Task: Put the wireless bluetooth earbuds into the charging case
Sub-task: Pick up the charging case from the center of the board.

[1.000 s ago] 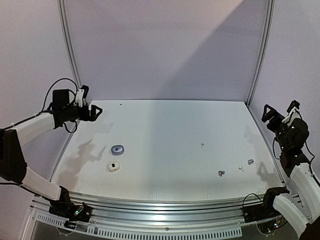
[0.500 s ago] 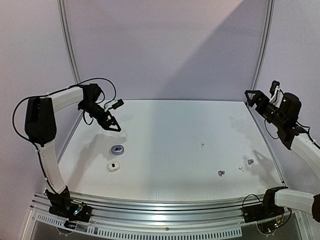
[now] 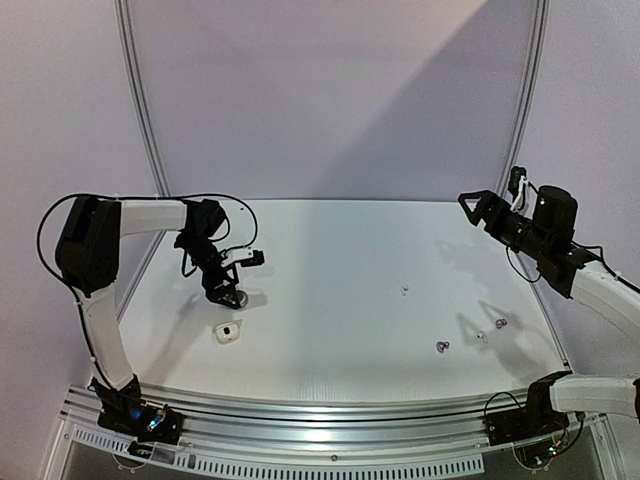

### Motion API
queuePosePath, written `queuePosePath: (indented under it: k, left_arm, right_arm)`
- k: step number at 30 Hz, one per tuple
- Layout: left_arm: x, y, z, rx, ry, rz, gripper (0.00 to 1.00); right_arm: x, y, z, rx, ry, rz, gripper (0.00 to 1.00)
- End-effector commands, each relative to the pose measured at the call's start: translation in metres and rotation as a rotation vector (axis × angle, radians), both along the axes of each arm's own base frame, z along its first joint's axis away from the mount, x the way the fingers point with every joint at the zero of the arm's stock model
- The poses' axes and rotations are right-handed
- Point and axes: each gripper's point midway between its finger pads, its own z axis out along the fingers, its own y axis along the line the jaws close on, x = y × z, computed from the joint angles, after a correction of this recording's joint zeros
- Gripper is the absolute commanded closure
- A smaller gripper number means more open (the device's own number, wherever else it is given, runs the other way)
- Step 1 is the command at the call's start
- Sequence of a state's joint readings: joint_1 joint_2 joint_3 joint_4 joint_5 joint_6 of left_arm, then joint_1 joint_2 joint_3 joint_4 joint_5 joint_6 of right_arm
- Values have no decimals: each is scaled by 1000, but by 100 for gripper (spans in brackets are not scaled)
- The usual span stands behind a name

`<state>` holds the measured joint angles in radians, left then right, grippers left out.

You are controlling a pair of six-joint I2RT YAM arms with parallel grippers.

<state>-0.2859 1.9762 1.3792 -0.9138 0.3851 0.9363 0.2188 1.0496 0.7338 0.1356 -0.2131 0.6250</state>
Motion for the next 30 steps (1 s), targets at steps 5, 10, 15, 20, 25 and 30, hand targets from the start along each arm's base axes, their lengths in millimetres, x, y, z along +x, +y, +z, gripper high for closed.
queuePosePath:
  k: [5, 10, 15, 20, 25, 30]
  left_arm:
    - [15, 3, -12, 22, -118, -10, 6]
    - [8, 5, -18, 29, -129, -49, 15]
    - [3, 7, -21, 36, -102, -63, 29]
    - [-1, 0, -12, -10, -95, -70, 49]
    - [7, -13, 20, -96, -153, -61, 58]
    - [28, -25, 80, -129, -351, -85, 60]
  right_arm:
    - [3, -1, 5, 21, 2, -26, 1]
    - [3, -3, 3, 12, 6, -36, 1]
    - [4, -4, 0, 17, 16, -41, 1]
    - [4, -5, -1, 14, 17, -49, 1]
    - [5, -5, -2, 29, 28, -53, 1]
    - [11, 8, 5, 43, 44, -29, 1]
